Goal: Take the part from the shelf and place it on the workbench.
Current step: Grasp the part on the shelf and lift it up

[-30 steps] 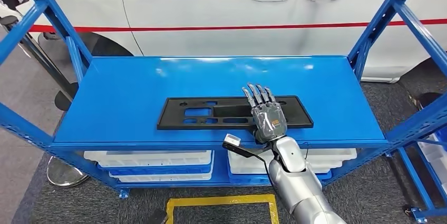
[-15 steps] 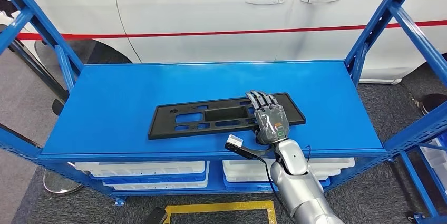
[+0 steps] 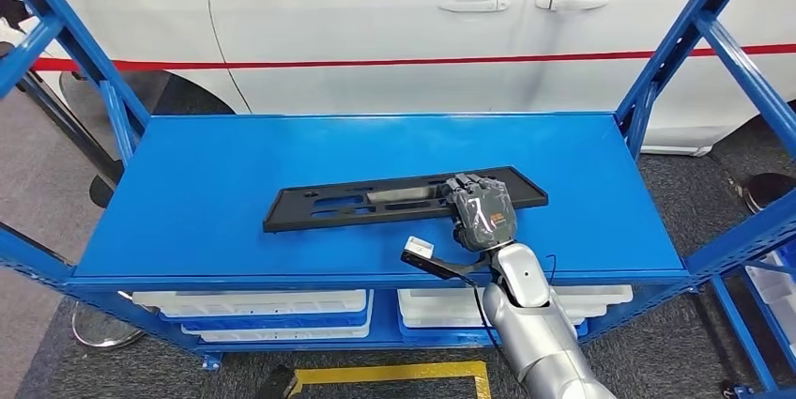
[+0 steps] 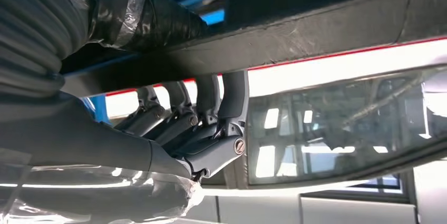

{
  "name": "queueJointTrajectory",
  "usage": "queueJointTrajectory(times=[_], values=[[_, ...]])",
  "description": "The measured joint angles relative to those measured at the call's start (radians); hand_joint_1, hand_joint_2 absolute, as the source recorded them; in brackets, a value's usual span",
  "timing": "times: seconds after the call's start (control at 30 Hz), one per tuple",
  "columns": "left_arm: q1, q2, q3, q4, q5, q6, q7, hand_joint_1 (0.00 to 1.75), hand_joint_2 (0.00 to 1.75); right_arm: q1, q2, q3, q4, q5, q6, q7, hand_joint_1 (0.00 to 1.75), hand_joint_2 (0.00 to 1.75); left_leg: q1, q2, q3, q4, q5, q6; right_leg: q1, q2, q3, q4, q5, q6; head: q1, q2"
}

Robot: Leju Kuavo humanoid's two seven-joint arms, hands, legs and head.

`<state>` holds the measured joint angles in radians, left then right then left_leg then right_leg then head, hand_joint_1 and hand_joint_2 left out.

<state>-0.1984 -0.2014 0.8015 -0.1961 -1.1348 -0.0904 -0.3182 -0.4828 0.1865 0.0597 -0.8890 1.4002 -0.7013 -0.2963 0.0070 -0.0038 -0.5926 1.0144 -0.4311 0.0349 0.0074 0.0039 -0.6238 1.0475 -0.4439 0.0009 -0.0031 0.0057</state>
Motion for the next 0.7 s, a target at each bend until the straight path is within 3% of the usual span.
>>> queueJointTrajectory(times=[0.07, 0.13, 0.17, 0.2, 0.23, 0.27, 0.33, 0.37, 0.5, 0.57, 0.63, 0.67, 0.7], values=[[-0.006, -0.001, 0.0, 0.0, 0.011, 0.007, -0.006, 0.0, 0.0, -0.003, 0.0, -0.008, -0.006, -0.004, 0.0, -0.006, 1.75, 1.75, 0.004, 0.002, 0.003, -0.008, 0.006, 0.007, -0.005, 0.0, -0.039, 0.085, -0.051, 0.011, 0.0, 0.0], [-0.01, -0.001, 0.004, 0.0, 0.027, 0.018, -0.016, 0.0, 0.0, 0.0, 0.0, -0.016, -0.009, -0.008, 0.0, -0.014, 1.75, 1.75, 0.004, 0.003, 0.002, -0.007, 0.007, 0.009, -0.012, -0.001, -0.099, 0.21, -0.107, 0.019, 0.0, 0.0], [-0.011, -0.001, 0.007, 0.0, 0.038, 0.024, -0.025, 0.0, 0.0, 0.003, 0.0, -0.02, -0.012, -0.01, 0.0, -0.017, 1.75, 1.75, 0.004, 0.002, 0.001, -0.006, 0.006, 0.008, -0.015, -0.001, -0.117, 0.246, -0.113, 0.022, 0.0, 0.0], [-0.011, -0.001, 0.012, 0.0, 0.047, 0.03, -0.034, 0.0, 0.0, 0.006, 0.0, -0.024, -0.016, -0.012, 0.0, -0.02, 1.75, 1.75, 0.004, 0.002, 0.001, -0.004, 0.005, 0.007, -0.018, -0.002, -0.116, 0.244, -0.101, 0.025, 0.0, 0.0], [-0.012, -0.001, 0.017, 0.0, 0.055, 0.035, -0.042, 0.0, 0.0, 0.007, 0.0, -0.028, -0.022, -0.013, 0.0, -0.021, 1.75, 1.75, 0.005, 0.001, 0.001, -0.001, 0.003, 0.005, -0.021, -0.003, -0.096, 0.204, -0.071, 0.026, 0.0, 0.0], [-0.013, -0.001, 0.021, 0.0, 0.061, 0.038, -0.049, 0.0, 0.0, 0.008, 0.0, -0.032, -0.028, -0.013, 0.0, -0.022, 1.75, 1.75, 0.005, 0.0, 0.0, 0.003, 0.001, 0.002, -0.024, -0.003, -0.061, 0.136, -0.037, 0.027, 0.0, 0.0], [-0.017, -0.001, 0.027, 0.0, 0.069, 0.046, -0.056, 0.0, 0.0, 0.007, 0.0, -0.04, -0.036, -0.013, 0.0, -0.024, 1.75, 1.75, 0.002, -0.001, -0.002, 0.01, -0.004, -0.007, -0.023, -0.003, -0.005, 0.023, 0.001, 0.022, 0.0, 0.0], [-0.019, -0.001, 0.031, 0.0, 0.076, 0.055, -0.058, 0.0, 0.0, 0.009, 0.001, -0.044, -0.041, -0.014, 0.0, -0.028, 1.75, 1.75, 0.001, -0.002, -0.003, 0.012, -0.005, -0.012, -0.022, -0.002, 0.007, -0.003, 0.004, 0.018, 0.0, 0.0], [-0.024, -0.001, 0.051, 0.0, 0.094, 0.082, -0.081, 0.0, 0.0, 0.019, 0.006, -0.067, -0.075, -0.047, 0.0, -0.093, 1.75, 1.75, 0.003, -0.002, -0.011, 0.026, -0.017, -0.034, -0.02, -0.001, 0.008, -0.013, 0.009, -0.009, 0.0, 0.0], [-0.024, 0.001, 0.054, 0.0, 0.094, 0.069, -0.092, 0.0, 0.87, 0.022, 0.025, -0.093, -0.126, -0.103, 0.0, -0.2, 1.75, 1.75, 0.006, -0.002, -0.048, 0.109, -0.069, -0.042, -0.021, -0.003, 0.008, -0.017, 0.012, -0.022, 0.0, 0.0], [-0.02, 0.004, 0.056, 0.0, 0.095, 0.056, -0.095, 0.0, 1.75, 0.023, 0.053, -0.114, -0.19, -0.159, 0.0, -0.277, 1.75, 1.75, 0.006, -0.002, -0.106, 0.237, -0.128, -0.047, -0.019, -0.003, 0.006, -0.016, 0.012, -0.028, 0.0, 0.0], [-0.017, 0.005, 0.056, 0.0, 0.096, 0.052, -0.097, 0.0, 1.75, 0.024, 0.064, -0.114, -0.22, -0.18, 0.0, -0.284, 1.75, 1.75, 0.006, -0.002, -0.126, 0.28, -0.138, -0.048, -0.017, -0.002, 0.005, -0.016, 0.012, -0.029, 0.0, 0.0], [-0.015, 0.006, 0.056, 0.0, 0.097, 0.049, -0.098, 0.0, 1.75, 0.028, 0.071, -0.107, -0.253, -0.202, 0.0, -0.28, 1.75, 1.75, 0.006, -0.002, -0.13, 0.288, -0.129, -0.047, -0.015, -0.002, 0.006, -0.015, 0.012, -0.029, 0.0, 0.0]])
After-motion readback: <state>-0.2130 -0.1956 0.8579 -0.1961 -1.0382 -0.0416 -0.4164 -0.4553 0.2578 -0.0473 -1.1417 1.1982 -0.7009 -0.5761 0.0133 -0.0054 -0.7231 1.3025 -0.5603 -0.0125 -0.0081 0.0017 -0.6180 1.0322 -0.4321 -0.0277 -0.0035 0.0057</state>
